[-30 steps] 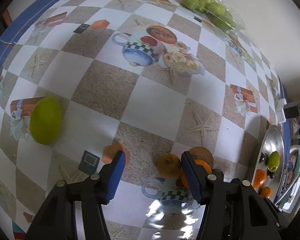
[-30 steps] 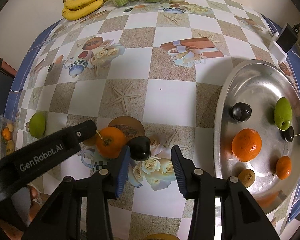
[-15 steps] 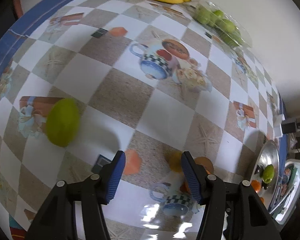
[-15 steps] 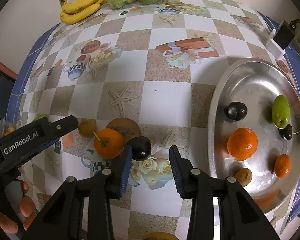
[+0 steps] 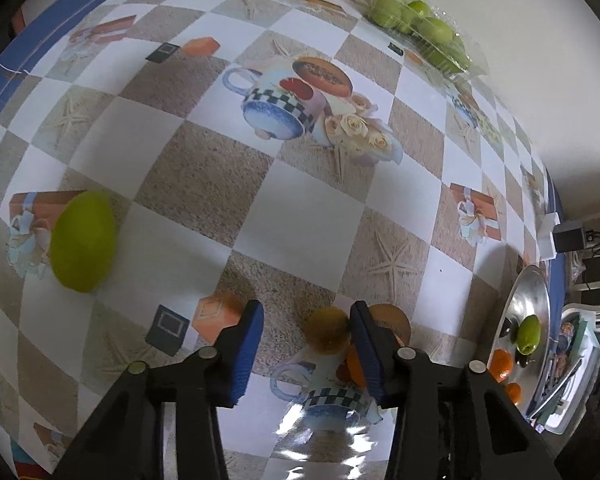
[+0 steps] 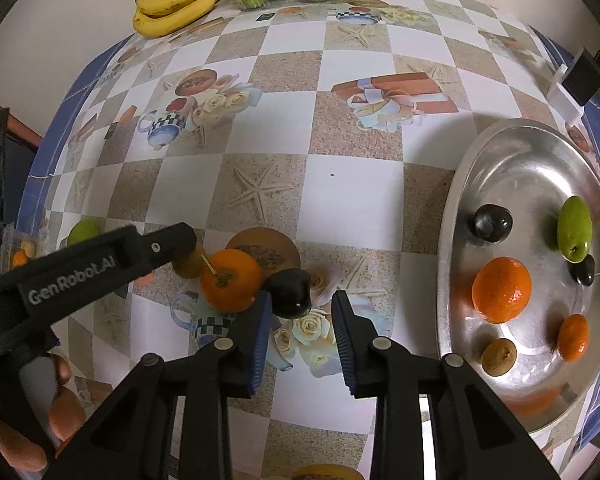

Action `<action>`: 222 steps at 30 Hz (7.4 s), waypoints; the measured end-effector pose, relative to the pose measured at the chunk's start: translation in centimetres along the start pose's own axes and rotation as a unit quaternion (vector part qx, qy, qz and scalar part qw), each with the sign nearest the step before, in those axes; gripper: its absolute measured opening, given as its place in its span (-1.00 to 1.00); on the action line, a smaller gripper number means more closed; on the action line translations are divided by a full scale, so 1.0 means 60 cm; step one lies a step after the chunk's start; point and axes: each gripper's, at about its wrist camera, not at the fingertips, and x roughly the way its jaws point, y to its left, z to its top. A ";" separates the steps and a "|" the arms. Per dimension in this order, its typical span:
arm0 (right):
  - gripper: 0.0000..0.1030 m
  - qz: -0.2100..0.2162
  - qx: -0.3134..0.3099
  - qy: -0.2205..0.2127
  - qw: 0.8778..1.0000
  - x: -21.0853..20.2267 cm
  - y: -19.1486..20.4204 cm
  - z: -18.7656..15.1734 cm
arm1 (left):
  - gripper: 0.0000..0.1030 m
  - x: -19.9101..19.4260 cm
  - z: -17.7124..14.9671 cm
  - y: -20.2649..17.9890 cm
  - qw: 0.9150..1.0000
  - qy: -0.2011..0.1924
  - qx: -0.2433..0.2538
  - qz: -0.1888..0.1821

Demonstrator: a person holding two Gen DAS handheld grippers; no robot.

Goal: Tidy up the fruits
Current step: 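Grasp a dark plum with the right tool while the left tool grasps another kiwi, then carry the plum and kiwi over the steel bowl, then lower the dark plum and kiwi into the bowl and open both tools, then withdraw both tools from the bowl toward the remaining fruit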

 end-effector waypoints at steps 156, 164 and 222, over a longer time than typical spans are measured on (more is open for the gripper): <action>-0.49 -0.004 0.206 -0.054 0.977 -0.093 -0.351 -0.048 | -0.46 0.075 -0.196 -0.398 0.964 0.010 0.263 -0.025; -0.49 -0.005 0.207 -0.053 0.977 -0.091 -0.351 -0.047 | -0.46 0.082 -0.196 -0.400 0.965 0.014 0.262 -0.024; 0.95 -0.058 0.132 -0.093 0.985 -0.098 -0.268 -0.018 | 1.00 -0.014 -0.056 -0.188 0.982 -0.088 0.136 0.099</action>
